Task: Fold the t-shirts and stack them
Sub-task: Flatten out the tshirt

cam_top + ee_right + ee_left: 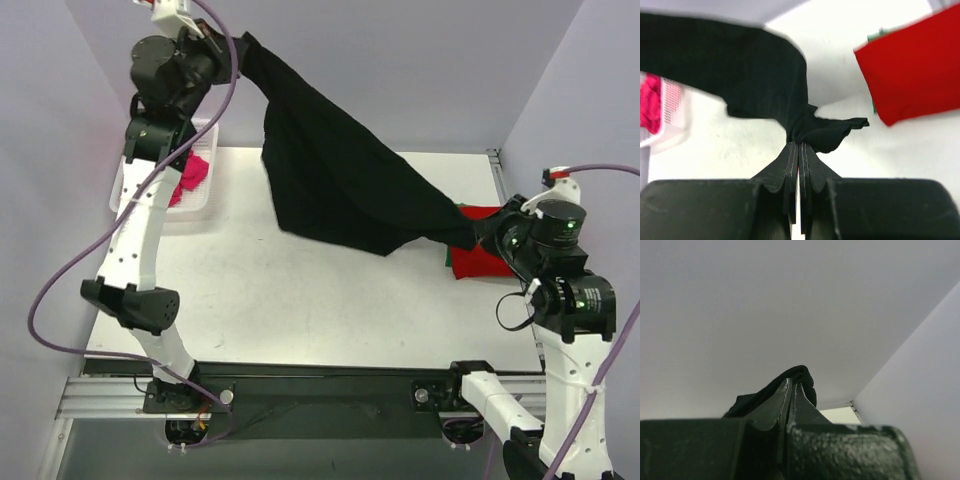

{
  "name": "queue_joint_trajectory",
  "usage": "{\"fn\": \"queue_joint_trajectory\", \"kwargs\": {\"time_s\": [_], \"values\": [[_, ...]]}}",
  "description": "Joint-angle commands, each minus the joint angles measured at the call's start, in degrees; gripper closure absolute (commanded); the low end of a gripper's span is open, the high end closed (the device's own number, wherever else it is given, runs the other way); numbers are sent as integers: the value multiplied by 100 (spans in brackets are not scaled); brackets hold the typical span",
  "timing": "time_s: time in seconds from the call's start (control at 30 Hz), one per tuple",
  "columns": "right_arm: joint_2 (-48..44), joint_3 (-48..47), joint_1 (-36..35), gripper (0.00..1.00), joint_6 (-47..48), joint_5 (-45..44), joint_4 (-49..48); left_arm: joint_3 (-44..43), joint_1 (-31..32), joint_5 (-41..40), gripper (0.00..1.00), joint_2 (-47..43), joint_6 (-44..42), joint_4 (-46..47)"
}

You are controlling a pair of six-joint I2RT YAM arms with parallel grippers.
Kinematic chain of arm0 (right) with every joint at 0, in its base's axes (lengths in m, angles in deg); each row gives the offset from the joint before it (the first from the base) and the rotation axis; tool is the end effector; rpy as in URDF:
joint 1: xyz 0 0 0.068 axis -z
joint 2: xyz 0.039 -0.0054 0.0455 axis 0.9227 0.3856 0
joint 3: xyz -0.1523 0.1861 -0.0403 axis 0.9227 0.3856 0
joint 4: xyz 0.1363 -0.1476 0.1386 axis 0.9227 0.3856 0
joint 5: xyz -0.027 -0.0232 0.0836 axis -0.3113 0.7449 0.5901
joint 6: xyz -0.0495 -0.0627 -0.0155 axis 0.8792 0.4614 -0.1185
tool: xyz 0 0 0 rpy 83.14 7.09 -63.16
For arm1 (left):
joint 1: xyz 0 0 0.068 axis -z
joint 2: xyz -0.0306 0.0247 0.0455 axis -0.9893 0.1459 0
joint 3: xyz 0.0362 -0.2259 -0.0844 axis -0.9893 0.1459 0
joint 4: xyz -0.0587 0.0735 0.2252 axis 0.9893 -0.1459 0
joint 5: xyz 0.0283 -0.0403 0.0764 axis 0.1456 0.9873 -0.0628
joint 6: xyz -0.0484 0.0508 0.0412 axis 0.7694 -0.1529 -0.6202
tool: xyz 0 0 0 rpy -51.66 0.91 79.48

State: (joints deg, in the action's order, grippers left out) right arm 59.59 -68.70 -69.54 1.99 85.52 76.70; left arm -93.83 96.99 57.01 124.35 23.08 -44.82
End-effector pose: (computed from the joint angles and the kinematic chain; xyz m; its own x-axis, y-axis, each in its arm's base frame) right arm 0.1730 0.0117 0.4242 -0.2597 0.4483 -0.8553 0.0152 0.8875 0.4606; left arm 0.3691 -0.1084 0.5303 0.0077 -0.4630 -0.8863 0.3990 0.8142 -0.4218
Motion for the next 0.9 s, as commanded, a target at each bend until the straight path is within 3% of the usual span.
{"fn": "queue_joint_trajectory", "kwargs": {"time_s": [0.0, 0.17, 0.3, 0.47, 0.67, 0.87], "values": [[-1, -825, 20, 100, 281, -238, -90, 124, -43, -16, 100, -1124, -373, 1002], [-63, -1539, 11, 100, 387, -221, -169, 669, -105, -384, 100, -2109, -813, 1248], [-142, -1891, 2, 100, 264, 33, -230, 609, -131, -850, 100, -2803, -1559, 1232], [-238, -1989, 2, 100, -26, 227, -222, 336, -131, -904, 100, -2920, -1885, 1196], [-493, -1200, 2, 100, -123, -9, -222, 204, -131, -289, 100, -2139, -1150, 1626], [-897, 146, 2, 100, -123, -379, -248, -814, 149, 730, 100, 39, -401, 1653]]}}
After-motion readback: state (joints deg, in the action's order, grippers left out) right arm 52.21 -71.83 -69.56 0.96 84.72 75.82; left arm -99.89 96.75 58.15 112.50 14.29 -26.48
